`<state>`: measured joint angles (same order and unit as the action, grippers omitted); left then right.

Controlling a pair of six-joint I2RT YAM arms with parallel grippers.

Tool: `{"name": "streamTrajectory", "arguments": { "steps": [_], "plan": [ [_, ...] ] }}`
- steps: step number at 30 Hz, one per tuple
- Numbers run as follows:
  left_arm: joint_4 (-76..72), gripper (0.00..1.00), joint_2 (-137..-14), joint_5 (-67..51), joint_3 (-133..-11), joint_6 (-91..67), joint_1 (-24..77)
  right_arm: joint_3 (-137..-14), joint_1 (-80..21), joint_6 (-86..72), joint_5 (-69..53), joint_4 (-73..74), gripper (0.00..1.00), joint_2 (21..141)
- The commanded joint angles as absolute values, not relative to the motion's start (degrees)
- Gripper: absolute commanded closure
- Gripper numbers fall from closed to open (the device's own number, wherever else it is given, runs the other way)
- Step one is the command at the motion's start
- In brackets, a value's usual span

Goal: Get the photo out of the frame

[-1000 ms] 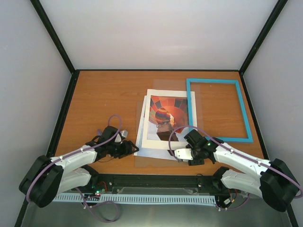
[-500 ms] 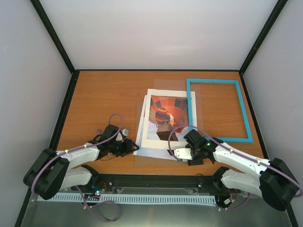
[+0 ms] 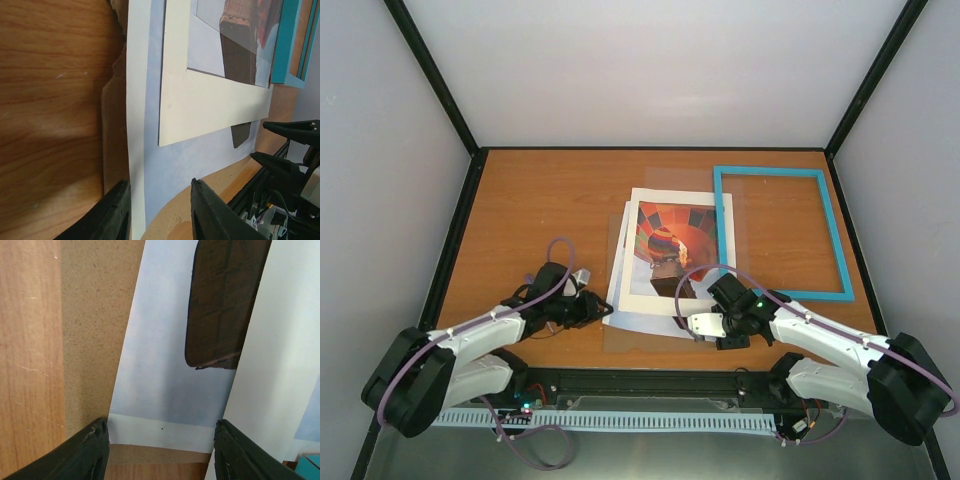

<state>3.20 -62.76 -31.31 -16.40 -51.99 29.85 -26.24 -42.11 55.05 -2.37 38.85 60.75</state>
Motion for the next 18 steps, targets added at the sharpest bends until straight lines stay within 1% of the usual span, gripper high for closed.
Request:
{"name": "streamTrajectory", "arguments": {
  "steps": [1,7,10,13,15,17,18],
  "plan": [
    [-1.1,0.66,-64.8,-33.4,-17.5,-53.7,29.5,-25.0,-42.8,54.3,-3.0,37.5,0.43,62.0],
    [-7.3,0.68,-70.0,-34.6,-17.8,-55.2,29.5,-25.1,-42.8,54.1,-2.8,37.8,0.43,61.6],
    [-8.0,0.74,-72.0,-33.9,-18.7,-54.7,29.5,-25.0,-42.8,54.1,-2.6,37.9,0.43,61.3],
    [-8.5,0.77,-73.9,-33.8,-19.2,-54.4,29.3,-25.0,-42.8,54.0,-2.5,37.9,0.43,61.1],
    [-9.3,0.81,-74.9,-34.2,-19.2,-54.2,29.2,-25.0,-42.8,54.0,-2.4,37.9,0.43,61.0],
    [-9.7,0.86,-75.5,-34.5,-19.2,-54.1,29.2,-24.9,-42.8,53.9,-2.3,37.8,0.43,61.0],
    [-9.8,0.91,-75.6,-34.6,-19.2,-54.0,29.1,-24.9,-42.8,53.8,-2.3,37.9,0.43,61.0]
  ]
}}
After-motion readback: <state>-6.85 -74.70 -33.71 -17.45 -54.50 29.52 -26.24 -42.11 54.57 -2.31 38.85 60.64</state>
